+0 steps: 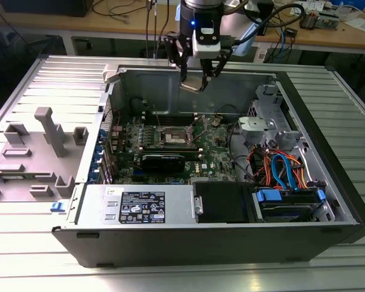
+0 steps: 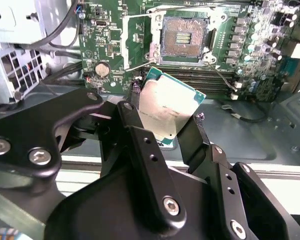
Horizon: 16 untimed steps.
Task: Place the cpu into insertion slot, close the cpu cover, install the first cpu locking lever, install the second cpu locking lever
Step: 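Place the cpu into insertion slot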
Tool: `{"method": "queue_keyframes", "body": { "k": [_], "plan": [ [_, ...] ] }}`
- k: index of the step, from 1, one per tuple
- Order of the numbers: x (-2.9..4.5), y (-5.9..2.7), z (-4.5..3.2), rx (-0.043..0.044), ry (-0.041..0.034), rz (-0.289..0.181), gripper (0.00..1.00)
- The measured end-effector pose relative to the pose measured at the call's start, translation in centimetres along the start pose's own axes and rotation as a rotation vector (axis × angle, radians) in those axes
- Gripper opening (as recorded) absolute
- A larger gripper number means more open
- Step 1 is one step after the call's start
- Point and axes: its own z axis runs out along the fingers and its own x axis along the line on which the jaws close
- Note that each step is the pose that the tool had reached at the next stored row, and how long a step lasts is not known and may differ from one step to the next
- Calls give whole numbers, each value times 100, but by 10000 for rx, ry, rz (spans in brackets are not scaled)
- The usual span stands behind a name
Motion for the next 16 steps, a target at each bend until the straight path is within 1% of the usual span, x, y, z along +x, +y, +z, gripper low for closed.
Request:
{"method": "queue_keyframes", "body": {
  "k": [2, 8, 13, 16],
  "plan": [
    [0, 0, 1, 1, -8, 106, 55],
    [0, -1, 2, 0, -9, 111, 55],
    [-18, -35, 12, -1, -9, 117, 55],
    [-19, -36, 22, 2, -27, 325, 55]
  ]
}}
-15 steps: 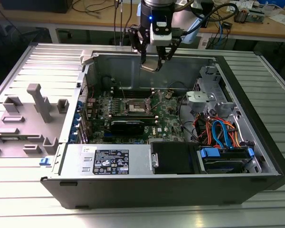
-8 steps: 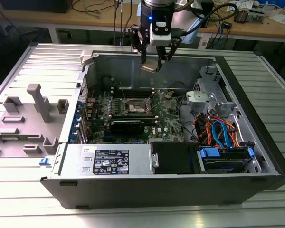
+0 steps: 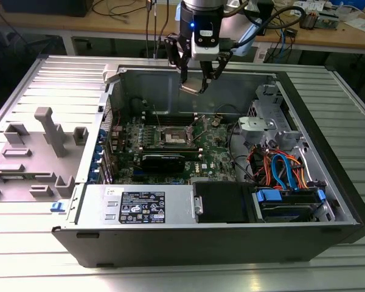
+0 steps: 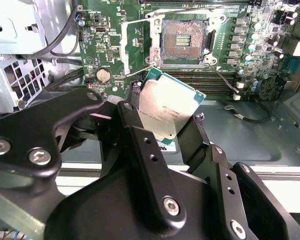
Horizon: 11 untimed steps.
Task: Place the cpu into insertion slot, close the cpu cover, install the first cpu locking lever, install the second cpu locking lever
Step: 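Place the cpu into insertion slot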
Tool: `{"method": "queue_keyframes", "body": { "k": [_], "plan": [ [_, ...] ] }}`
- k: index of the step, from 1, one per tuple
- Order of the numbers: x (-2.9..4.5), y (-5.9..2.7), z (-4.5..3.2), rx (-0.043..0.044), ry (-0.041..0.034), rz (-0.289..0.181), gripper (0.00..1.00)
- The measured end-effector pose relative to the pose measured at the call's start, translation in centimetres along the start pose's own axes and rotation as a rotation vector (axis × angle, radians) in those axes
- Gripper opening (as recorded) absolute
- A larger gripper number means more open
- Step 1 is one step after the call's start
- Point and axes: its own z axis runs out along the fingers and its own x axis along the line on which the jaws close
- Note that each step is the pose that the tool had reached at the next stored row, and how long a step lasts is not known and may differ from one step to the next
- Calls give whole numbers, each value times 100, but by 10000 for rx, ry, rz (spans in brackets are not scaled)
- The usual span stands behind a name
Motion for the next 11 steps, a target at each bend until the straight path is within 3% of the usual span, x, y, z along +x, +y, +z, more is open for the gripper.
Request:
{"method": "queue_keyframes", "body": {
  "k": [5, 11],
  "plan": [
    [0, -2, 19, -6, -52, 743, 55],
    [0, -3, 21, -6, -55, 771, 55]
  ]
}}
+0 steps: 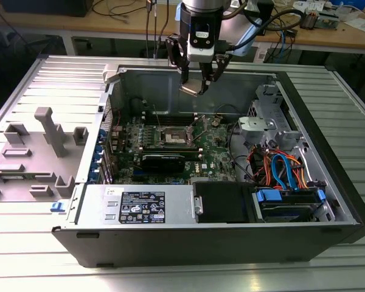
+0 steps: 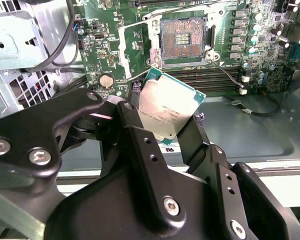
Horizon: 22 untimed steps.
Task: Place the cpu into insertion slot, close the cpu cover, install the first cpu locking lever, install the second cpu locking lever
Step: 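Place the cpu into insertion slot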
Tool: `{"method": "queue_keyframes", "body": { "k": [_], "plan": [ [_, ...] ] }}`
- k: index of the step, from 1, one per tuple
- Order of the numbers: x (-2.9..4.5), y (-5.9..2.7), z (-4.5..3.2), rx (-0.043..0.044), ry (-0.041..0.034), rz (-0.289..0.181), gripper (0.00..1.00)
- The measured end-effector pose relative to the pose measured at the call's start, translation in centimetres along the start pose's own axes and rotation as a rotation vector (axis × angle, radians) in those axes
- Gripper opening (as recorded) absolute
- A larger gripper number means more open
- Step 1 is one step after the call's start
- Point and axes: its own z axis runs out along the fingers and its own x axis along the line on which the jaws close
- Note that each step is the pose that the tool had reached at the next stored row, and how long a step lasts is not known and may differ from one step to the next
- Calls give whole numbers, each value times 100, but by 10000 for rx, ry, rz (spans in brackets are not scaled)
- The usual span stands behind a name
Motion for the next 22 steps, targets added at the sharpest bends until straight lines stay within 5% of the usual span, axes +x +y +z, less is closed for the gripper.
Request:
{"method": "queue_keyframes", "body": {
  "k": [10, 18, 22],
  "plan": [
    [0, 0, 3, -1, -3, 58, 55],
    [-1, -3, 31, -4, -59, 1110, 55],
    [-18, -30, 51, -7, -68, 1249, 55]
  ]
}}
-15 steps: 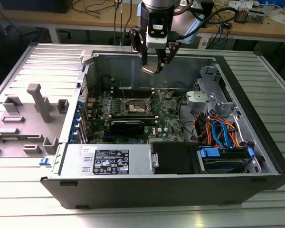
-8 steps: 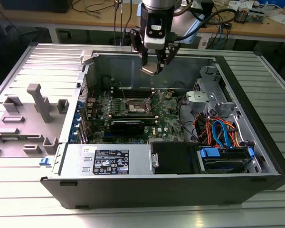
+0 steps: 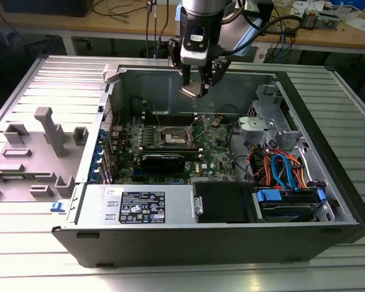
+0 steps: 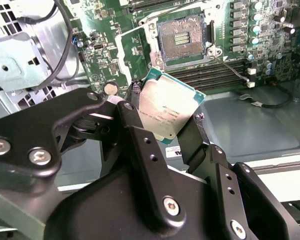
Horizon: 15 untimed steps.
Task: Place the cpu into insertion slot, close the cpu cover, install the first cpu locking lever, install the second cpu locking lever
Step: 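Place the cpu into insertion slot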
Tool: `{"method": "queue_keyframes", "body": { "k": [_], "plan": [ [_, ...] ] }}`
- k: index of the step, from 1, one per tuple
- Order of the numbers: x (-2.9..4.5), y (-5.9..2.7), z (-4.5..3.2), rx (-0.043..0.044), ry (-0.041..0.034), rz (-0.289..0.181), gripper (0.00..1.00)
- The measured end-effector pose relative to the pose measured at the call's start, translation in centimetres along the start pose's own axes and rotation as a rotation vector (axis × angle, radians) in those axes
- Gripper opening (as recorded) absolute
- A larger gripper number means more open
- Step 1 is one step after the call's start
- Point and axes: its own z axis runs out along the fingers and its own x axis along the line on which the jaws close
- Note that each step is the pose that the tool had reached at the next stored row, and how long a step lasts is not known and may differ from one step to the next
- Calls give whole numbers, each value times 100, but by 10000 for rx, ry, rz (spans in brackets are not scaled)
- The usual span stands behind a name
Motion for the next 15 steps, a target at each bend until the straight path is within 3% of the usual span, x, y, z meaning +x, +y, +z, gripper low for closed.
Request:
{"method": "queue_keyframes", "body": {
  "k": [4, 8, 15],
  "plan": [
    [-3, -3, 16, -3, -26, 371, 55],
    [-3, -5, 42, -9, -77, 1106, 55],
    [-3, -7, 69, 6, -109, 1963, 55]
  ]
}}
